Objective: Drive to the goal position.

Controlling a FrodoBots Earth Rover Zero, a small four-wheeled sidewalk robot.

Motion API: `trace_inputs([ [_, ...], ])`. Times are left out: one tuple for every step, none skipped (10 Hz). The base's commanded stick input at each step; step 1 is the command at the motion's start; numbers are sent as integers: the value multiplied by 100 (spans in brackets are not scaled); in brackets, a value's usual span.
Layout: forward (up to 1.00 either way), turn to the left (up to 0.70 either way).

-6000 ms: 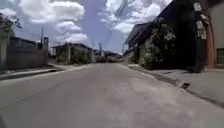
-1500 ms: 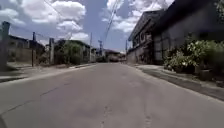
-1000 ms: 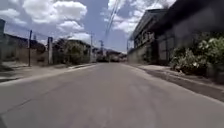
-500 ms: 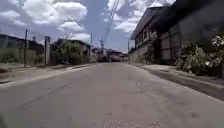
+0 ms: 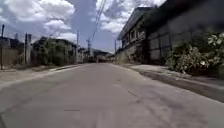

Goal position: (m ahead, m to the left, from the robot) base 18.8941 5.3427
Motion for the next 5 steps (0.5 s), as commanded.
trace_inputs([
  [100,0],
  [100,0],
  [100,0],
  [100,0],
  [100,0],
])
